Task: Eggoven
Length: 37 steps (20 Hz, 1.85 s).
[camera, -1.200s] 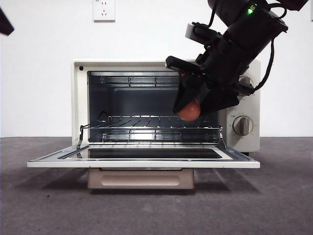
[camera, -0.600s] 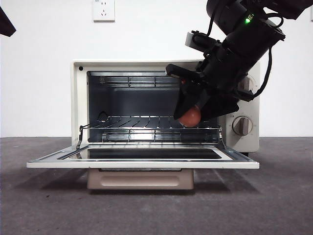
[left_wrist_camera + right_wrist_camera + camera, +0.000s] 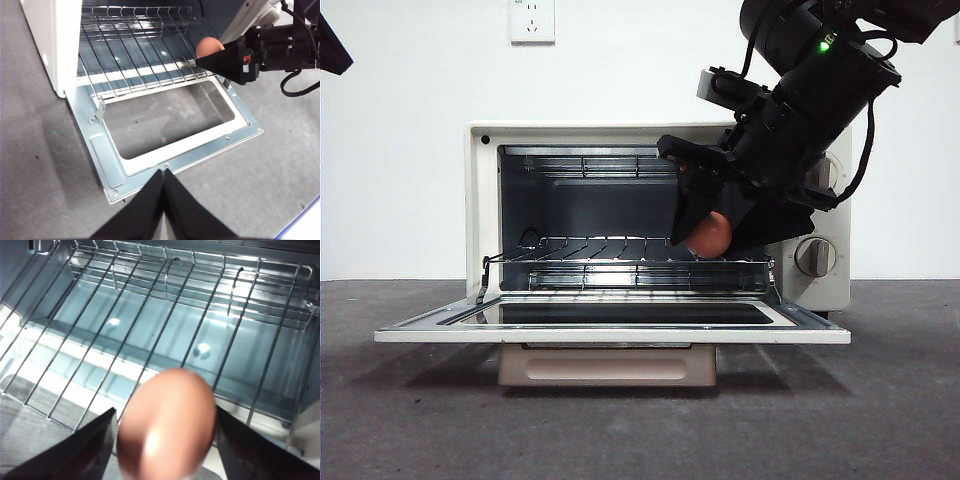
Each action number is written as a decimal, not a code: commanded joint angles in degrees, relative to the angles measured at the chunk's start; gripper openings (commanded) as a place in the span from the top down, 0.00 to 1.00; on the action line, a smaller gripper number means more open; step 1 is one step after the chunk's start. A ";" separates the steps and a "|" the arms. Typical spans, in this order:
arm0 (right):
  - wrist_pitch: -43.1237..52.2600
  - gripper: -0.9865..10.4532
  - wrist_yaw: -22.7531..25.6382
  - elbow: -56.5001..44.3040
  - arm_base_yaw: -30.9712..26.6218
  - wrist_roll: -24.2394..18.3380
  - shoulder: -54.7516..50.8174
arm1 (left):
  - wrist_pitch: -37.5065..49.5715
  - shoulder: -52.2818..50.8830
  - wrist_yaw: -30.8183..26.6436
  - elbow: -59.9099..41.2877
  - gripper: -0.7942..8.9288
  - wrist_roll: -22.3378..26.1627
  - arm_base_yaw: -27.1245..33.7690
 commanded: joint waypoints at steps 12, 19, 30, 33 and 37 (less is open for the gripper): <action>-8.81 0.63 -0.09 0.92 0.59 0.61 -14.38 | 3.58 3.58 0.26 0.33 0.91 -0.13 0.39; -22.84 0.63 -0.07 0.92 1.64 -1.16 -35.65 | 17.90 18.43 6.60 -5.49 0.91 -2.40 7.87; -35.15 0.63 2.73 0.92 1.64 -2.40 -51.45 | 35.74 46.80 10.03 -7.28 0.91 -4.24 10.25; -36.13 0.63 3.39 0.92 1.64 -2.40 -51.76 | 38.05 50.45 11.65 -7.28 0.91 -4.66 9.70; -36.52 0.63 4.37 0.92 1.64 -2.43 -51.63 | 39.71 52.94 16.39 -7.28 0.91 -4.59 8.24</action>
